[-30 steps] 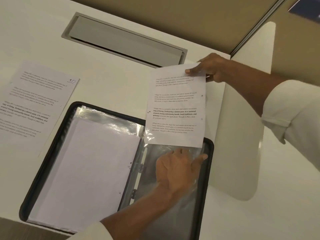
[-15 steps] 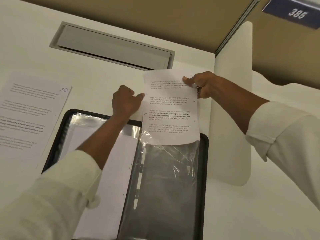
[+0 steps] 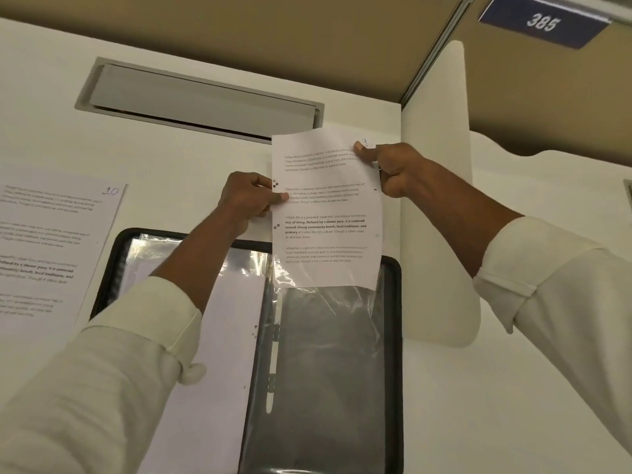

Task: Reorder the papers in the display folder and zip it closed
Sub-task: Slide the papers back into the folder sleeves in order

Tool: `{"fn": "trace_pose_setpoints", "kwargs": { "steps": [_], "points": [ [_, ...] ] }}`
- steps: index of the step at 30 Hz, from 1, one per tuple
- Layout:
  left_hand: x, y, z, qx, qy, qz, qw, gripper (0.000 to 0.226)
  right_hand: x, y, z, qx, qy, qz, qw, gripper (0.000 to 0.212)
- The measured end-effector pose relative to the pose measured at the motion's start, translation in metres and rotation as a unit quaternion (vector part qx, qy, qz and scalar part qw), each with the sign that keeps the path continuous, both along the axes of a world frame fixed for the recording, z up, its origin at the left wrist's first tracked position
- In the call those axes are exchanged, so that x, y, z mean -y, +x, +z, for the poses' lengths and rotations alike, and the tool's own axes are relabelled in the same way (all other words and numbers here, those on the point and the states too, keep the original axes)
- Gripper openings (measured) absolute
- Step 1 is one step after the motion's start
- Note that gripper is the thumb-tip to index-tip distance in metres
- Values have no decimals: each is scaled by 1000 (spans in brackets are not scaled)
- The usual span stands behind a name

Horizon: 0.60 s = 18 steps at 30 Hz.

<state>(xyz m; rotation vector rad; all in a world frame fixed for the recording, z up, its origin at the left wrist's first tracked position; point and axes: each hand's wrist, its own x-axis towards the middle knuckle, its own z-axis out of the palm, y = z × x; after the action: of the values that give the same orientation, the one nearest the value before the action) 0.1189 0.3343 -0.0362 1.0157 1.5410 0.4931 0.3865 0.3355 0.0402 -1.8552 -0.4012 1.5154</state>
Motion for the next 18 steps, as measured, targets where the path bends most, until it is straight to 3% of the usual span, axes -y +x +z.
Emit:
{"fn": "trace_pose_setpoints", "kwargs": {
  "steps": [2,6,12,18],
  "points": [
    [-2,-3,-1,-1,4,-24,1000,33,5,0,-1,35,7,19,999,52],
    [0,-12,-2,-5,34,-40,999,24,20,-2,2,121,3,83,989,39],
    [9,-22,-10,11,68,-63,996,18,48,-4,-2,173,-52,134,974,25],
    [12,-20,-9,18,98,-101,990,15,78,-4,-14,244,-109,175,948,31]
  ]
}}
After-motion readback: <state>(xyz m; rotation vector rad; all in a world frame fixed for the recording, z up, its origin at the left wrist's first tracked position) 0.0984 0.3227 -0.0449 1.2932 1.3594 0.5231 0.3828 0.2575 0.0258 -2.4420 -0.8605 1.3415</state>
